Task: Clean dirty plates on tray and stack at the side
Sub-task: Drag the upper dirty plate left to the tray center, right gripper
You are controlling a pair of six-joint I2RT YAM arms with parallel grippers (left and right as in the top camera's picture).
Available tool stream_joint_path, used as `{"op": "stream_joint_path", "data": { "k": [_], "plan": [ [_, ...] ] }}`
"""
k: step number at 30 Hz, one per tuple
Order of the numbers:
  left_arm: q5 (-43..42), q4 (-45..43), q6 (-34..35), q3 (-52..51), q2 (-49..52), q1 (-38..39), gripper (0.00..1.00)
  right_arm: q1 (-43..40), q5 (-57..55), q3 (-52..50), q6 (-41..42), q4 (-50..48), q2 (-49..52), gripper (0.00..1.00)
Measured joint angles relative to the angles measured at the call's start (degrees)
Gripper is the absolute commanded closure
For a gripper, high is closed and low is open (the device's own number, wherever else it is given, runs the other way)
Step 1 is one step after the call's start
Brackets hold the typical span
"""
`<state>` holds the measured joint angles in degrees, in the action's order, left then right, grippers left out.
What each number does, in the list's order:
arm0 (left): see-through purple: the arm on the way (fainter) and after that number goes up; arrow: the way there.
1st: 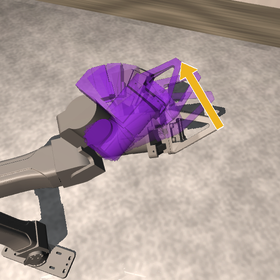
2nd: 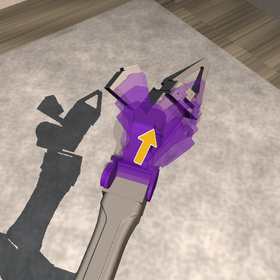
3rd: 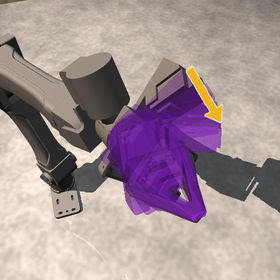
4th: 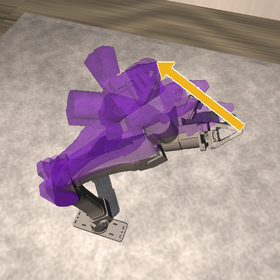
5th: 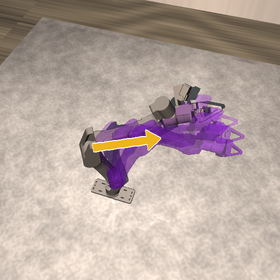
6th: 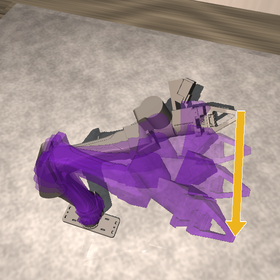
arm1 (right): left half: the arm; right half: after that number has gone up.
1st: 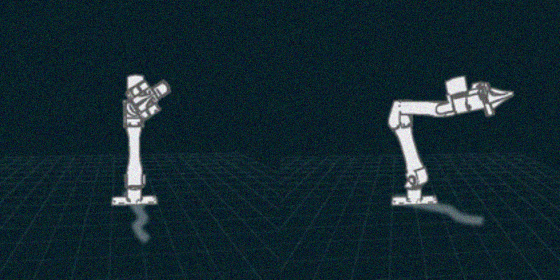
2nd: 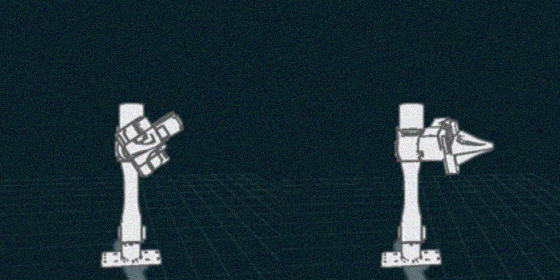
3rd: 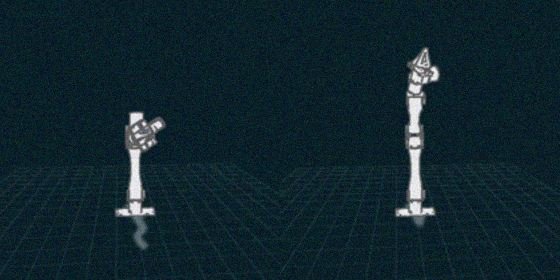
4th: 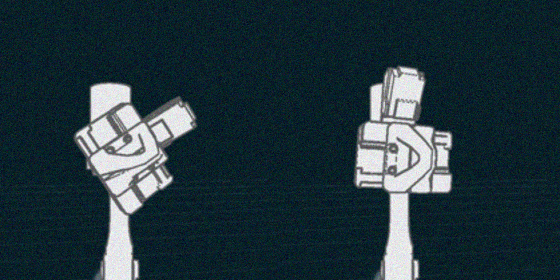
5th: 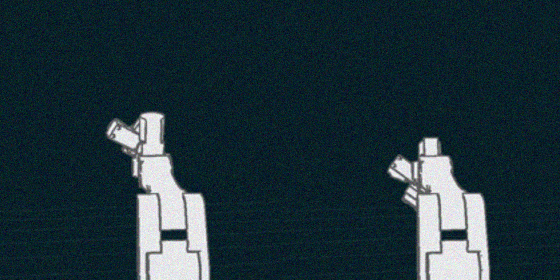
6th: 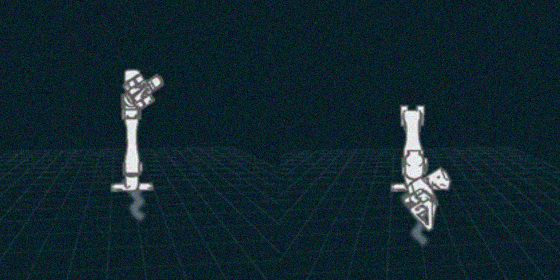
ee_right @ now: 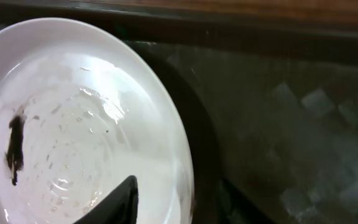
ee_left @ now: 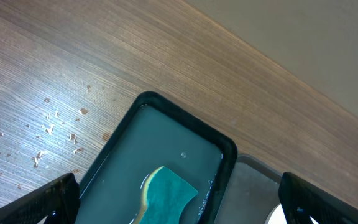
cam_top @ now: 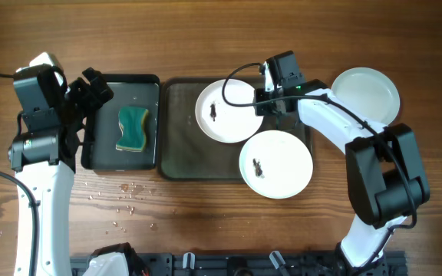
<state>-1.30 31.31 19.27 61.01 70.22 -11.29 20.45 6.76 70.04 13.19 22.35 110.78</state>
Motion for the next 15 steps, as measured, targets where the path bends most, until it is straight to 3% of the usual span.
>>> {"op": "stream_joint_path", "data": {
  "k": [15],
  "plan": [
    [0.0, 0.0, 0.0, 0.0, 0.0, 0.0, 0.0, 0.0, 0.0, 0.0, -3.1, -2.1, 0.0, 0.55]
  ]
}}
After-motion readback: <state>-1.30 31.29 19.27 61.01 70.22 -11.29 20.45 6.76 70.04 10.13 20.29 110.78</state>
